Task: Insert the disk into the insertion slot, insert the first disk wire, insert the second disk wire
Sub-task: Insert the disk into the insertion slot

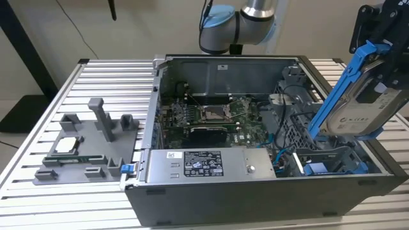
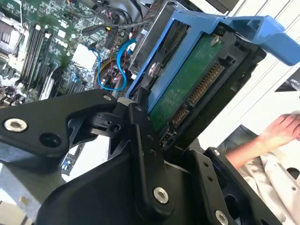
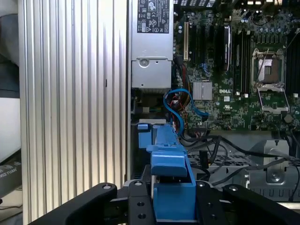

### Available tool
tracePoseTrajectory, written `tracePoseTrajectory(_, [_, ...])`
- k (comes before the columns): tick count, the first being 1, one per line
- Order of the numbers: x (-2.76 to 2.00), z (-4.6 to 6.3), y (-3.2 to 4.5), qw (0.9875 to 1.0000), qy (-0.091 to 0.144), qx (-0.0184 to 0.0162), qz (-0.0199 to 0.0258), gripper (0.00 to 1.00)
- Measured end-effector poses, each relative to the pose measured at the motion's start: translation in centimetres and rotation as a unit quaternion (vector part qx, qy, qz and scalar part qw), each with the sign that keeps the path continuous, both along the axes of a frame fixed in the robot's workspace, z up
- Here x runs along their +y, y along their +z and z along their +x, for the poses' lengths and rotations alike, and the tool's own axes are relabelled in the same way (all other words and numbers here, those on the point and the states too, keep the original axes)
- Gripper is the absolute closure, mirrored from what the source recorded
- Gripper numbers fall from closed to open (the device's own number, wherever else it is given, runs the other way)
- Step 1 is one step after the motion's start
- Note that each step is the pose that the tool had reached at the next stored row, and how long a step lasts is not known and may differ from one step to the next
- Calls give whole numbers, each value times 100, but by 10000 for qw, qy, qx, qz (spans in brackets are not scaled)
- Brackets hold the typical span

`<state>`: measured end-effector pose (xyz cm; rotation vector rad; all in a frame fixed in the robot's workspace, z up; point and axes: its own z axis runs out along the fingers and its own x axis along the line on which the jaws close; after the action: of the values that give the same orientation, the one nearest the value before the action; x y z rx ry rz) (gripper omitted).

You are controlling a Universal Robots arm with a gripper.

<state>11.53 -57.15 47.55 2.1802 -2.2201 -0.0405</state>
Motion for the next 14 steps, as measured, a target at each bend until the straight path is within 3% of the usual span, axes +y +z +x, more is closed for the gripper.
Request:
tracePoseTrajectory(8, [0,0,-98,10000,0,0,14,100])
tracePoseTrajectory(11, [0,0,-133,10000,0,0,59,100])
tracePoseTrajectory(14, [0,-1,-162,9999,-1,0,137,100])
